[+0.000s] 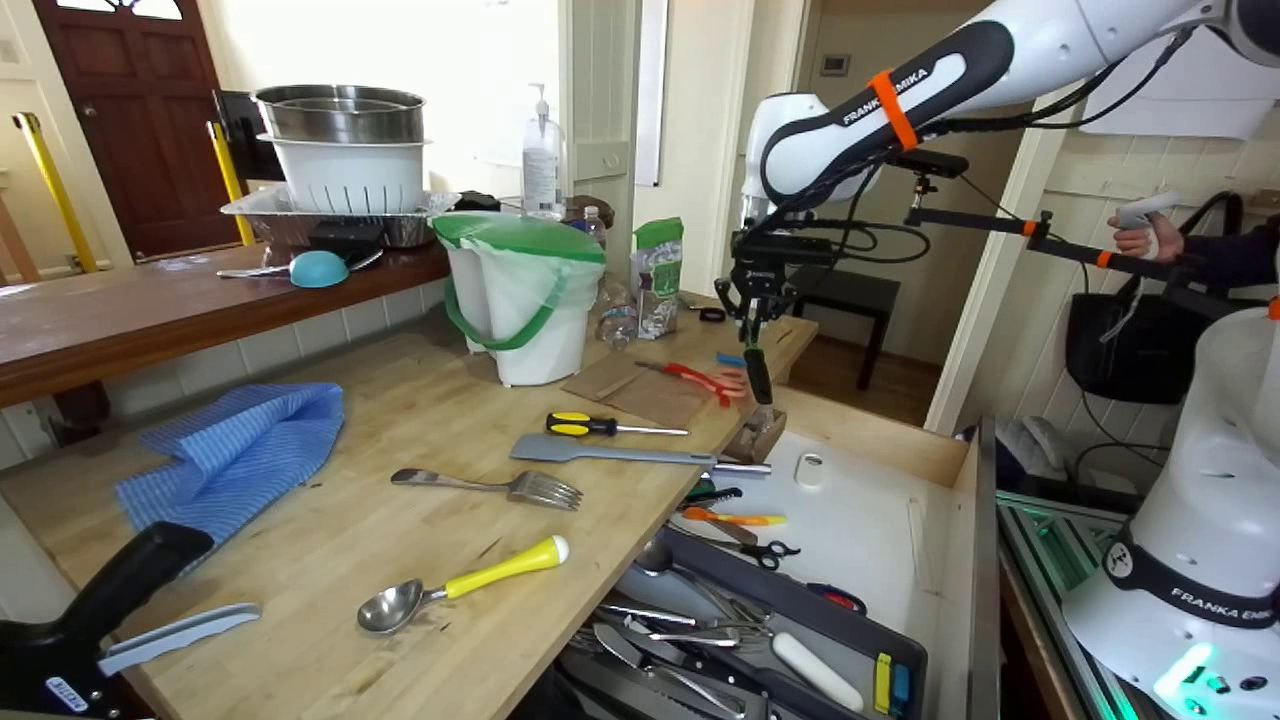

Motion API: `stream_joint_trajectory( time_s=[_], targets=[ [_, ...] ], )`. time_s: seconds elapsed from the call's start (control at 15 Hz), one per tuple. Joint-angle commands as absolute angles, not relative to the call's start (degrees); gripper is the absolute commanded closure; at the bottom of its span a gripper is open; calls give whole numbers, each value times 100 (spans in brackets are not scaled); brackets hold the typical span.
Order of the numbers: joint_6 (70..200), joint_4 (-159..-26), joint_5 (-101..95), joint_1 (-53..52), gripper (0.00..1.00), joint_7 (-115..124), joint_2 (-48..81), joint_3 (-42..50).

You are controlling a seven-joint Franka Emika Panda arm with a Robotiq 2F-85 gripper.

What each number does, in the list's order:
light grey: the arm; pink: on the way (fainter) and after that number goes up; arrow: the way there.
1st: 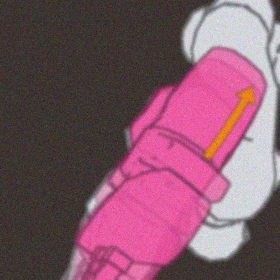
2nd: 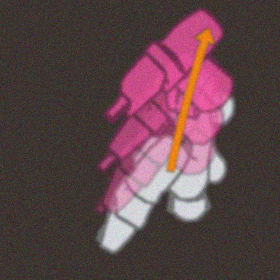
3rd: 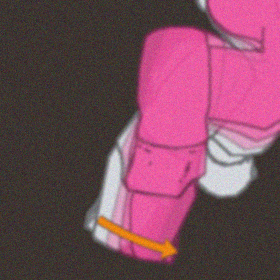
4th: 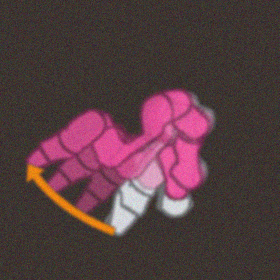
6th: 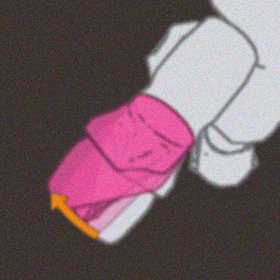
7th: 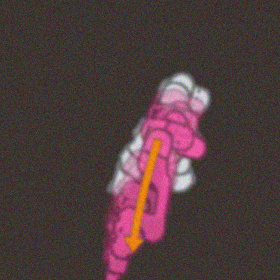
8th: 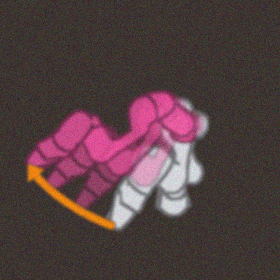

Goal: Pick up the folk and knife from the drawer and put them on the counter

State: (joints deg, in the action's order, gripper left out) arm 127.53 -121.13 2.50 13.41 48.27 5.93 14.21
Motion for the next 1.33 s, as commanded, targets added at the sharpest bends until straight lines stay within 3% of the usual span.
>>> stream_joint_trajectory(
  time_s=[0.0, 0.53, 0.6, 0.67, 1.2, 1.27],
  targets=[
    [12355, -11323, 982, 1527, 96, 5072, 1349, 1583],
    [12339, -10648, 2044, 1794, 96, 5698, 2001, 1705],
    [12337, -10617, 1983, 1763, 58, 5727, 2022, 1699],
    [12351, -10598, 1897, 1722, 57, 5785, 2021, 1711],
    [11788, -11107, 480, 1222, 0, 5270, 548, 1616],
    [11700, -11222, 350, 1141, 0, 5165, 287, 1525]
  ],
)
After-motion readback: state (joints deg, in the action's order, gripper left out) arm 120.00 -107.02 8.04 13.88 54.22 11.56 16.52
